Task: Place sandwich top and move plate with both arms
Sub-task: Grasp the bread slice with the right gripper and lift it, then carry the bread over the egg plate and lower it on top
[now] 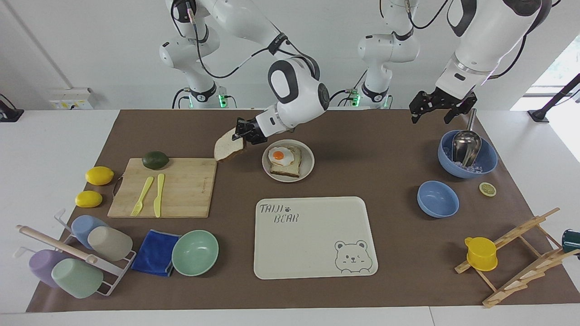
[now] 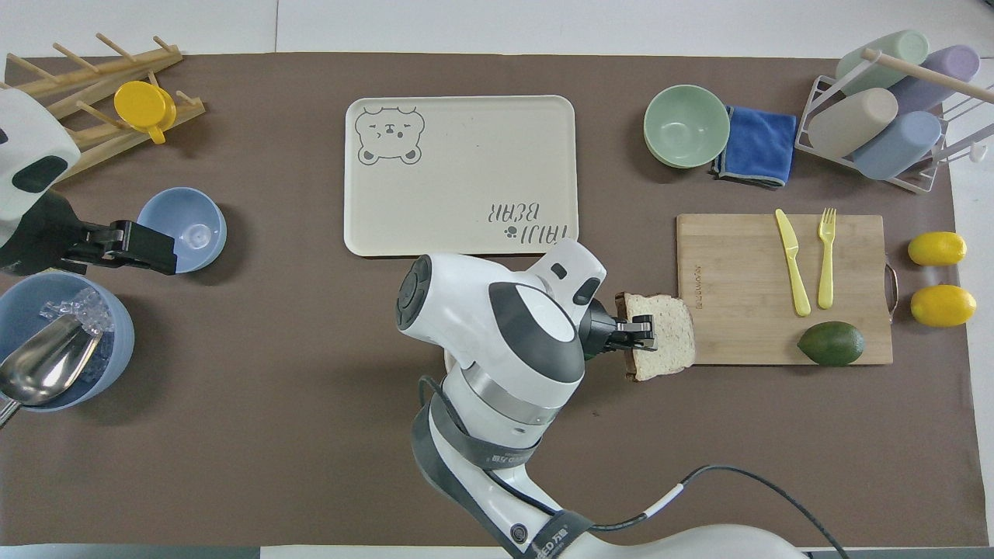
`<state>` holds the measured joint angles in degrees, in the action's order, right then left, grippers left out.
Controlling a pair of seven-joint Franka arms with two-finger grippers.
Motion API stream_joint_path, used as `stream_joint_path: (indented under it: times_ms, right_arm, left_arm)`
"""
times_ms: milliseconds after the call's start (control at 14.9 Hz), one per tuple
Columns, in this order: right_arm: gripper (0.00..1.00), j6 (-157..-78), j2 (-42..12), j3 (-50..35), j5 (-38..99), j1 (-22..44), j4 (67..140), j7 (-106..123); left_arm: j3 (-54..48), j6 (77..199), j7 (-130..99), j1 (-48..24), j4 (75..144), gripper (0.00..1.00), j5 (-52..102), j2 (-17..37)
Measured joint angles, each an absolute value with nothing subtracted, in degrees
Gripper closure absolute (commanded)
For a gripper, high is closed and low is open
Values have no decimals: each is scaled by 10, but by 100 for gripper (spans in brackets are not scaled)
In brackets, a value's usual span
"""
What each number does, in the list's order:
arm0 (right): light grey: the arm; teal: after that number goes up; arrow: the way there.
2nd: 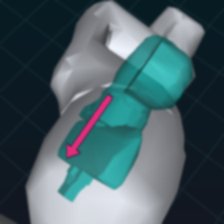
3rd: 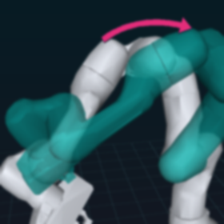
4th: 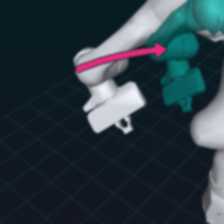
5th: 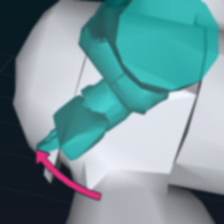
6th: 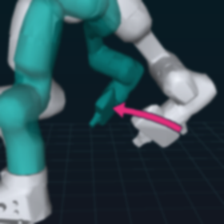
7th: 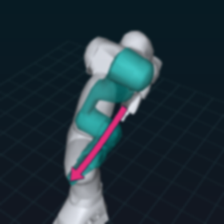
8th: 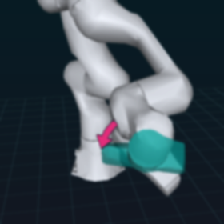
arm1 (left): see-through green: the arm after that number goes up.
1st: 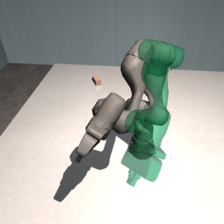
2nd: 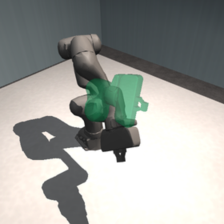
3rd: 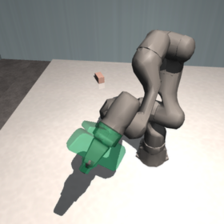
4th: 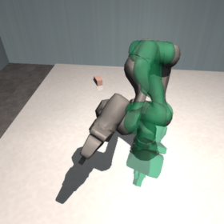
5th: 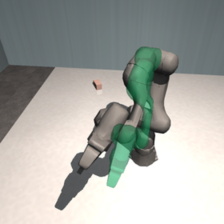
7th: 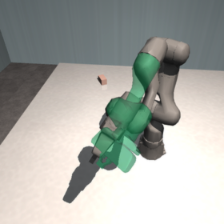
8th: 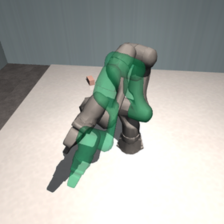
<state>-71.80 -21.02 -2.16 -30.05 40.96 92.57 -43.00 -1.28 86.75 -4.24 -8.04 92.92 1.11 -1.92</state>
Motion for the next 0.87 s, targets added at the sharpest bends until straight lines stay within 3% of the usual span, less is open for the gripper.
stream_joint_path:
  times_ms: [269,874]
  right_arm:
    - [100,-730,-211,-34,-238,425,925,-505]
    - [100,-846,-215,-46,-206,447,922,-556]
  left_arm:
    - [-13,868,-42,-80,929,0,11,-19]
    - [-12,873,-42,-71,929,0,11,-19]
